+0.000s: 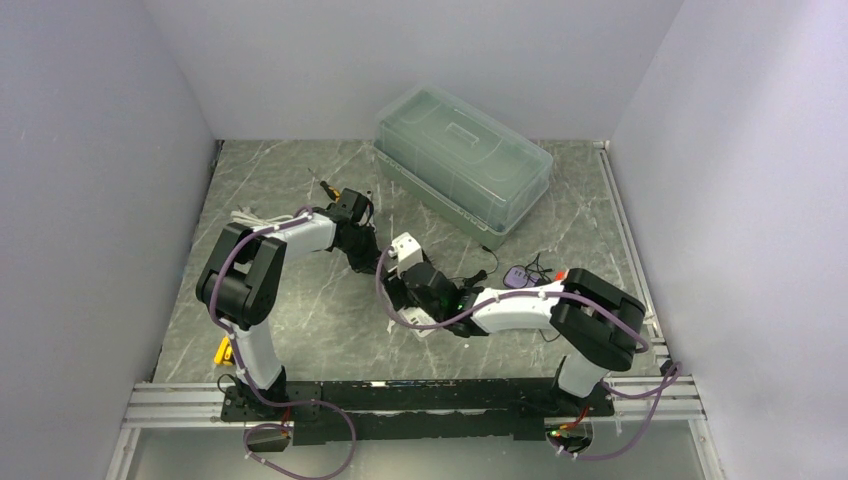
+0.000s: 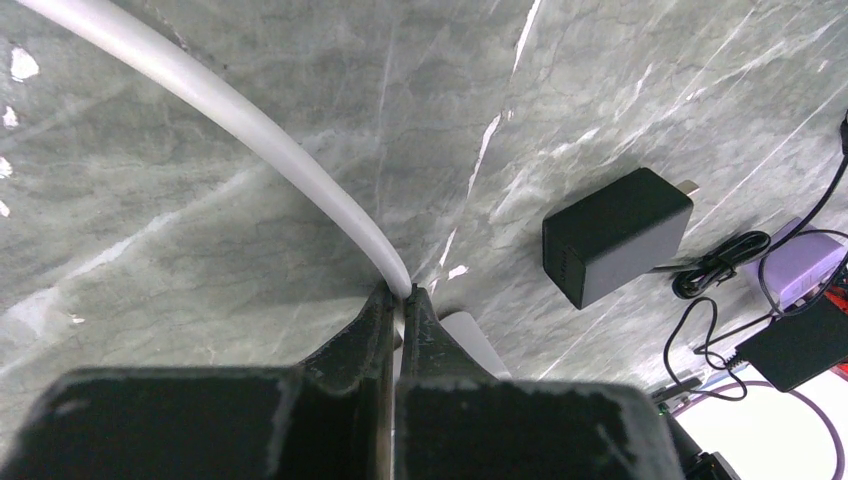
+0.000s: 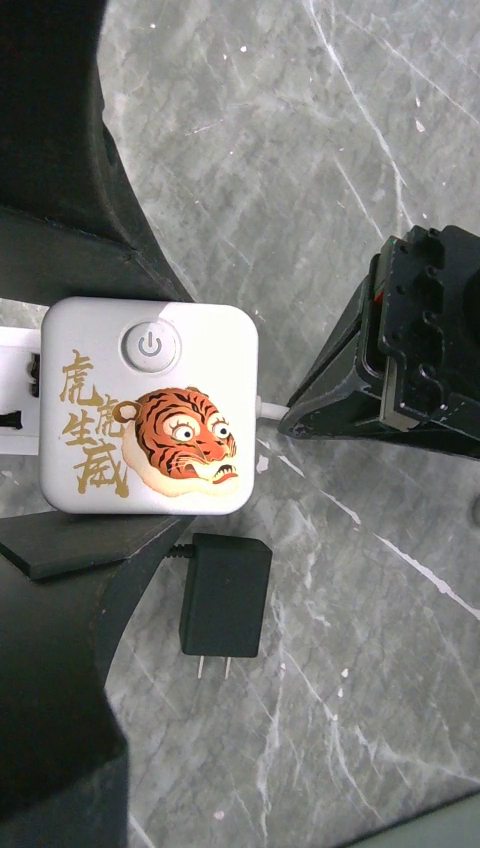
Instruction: Pull the plug off the socket
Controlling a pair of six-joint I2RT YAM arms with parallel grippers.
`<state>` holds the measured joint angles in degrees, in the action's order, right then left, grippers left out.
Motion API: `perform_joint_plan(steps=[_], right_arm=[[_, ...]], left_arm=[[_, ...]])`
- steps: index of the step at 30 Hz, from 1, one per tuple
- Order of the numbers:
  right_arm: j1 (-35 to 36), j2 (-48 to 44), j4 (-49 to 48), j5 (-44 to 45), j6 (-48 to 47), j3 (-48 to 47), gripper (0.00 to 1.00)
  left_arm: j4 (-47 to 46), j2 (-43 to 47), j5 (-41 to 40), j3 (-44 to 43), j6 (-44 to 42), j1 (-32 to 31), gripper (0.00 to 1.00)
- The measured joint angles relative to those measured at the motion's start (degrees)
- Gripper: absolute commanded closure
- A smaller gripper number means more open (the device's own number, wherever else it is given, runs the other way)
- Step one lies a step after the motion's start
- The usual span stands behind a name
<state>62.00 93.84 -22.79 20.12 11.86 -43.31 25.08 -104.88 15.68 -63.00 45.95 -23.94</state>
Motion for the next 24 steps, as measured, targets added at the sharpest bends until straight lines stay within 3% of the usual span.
perform_joint_plan(steps=[11,24], right_arm=[[4.5,1.9,0.5,5.0,-5.3,-4.0,1.00],[4.5,-0.2,0.0,7.6,-5.9,-1.8,1.00]], left_arm=[[-0.8,0.0,-0.7,0.0,-0.2,0.6,1.00],[-0.8,0.0,-1.0,-0.1,-0.2,1.6,1.00]])
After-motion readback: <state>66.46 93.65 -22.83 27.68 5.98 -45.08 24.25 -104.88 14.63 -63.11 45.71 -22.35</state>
